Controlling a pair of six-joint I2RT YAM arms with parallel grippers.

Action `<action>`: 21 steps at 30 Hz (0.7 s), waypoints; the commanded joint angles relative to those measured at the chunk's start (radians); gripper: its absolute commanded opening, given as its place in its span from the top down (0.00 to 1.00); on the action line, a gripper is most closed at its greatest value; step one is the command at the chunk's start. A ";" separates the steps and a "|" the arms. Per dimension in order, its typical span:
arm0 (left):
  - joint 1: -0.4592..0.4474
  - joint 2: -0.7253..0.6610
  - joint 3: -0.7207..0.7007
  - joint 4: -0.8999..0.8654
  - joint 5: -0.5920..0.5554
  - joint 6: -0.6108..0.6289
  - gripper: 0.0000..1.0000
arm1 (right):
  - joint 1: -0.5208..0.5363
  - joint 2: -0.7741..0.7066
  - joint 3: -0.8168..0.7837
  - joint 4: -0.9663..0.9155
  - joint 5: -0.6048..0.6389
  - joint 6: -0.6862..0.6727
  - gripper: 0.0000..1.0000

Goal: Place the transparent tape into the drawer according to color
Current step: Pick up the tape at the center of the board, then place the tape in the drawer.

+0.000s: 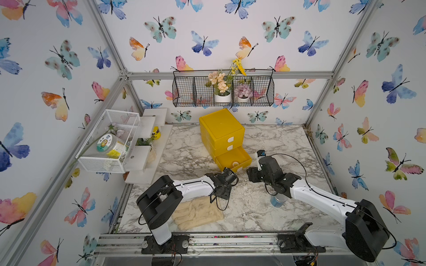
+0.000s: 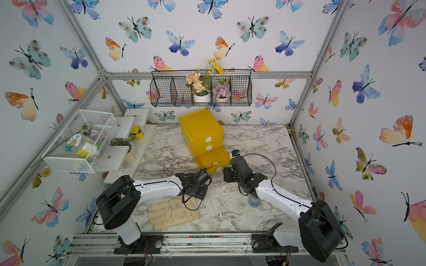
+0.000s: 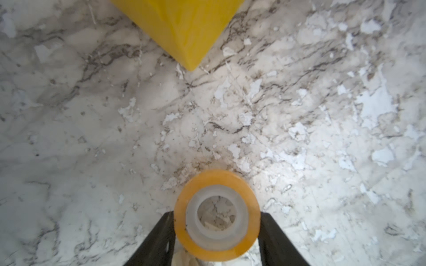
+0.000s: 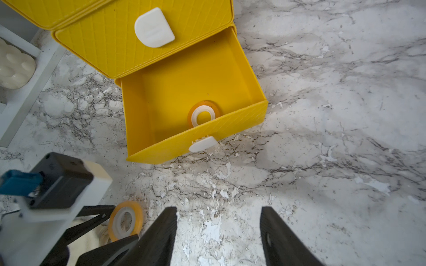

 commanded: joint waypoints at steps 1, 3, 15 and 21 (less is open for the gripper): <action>0.002 -0.085 0.053 -0.074 -0.030 -0.002 0.47 | -0.001 -0.023 0.004 -0.016 0.033 0.000 0.37; 0.006 -0.114 0.080 -0.098 -0.046 0.002 0.47 | 0.000 -0.030 0.000 -0.016 0.038 0.002 0.37; 0.090 -0.017 0.389 -0.100 -0.093 0.062 0.47 | -0.001 -0.058 -0.033 -0.013 0.044 0.023 0.37; 0.091 0.073 0.417 0.028 -0.184 0.070 0.46 | -0.001 -0.071 -0.050 -0.005 0.041 0.029 0.37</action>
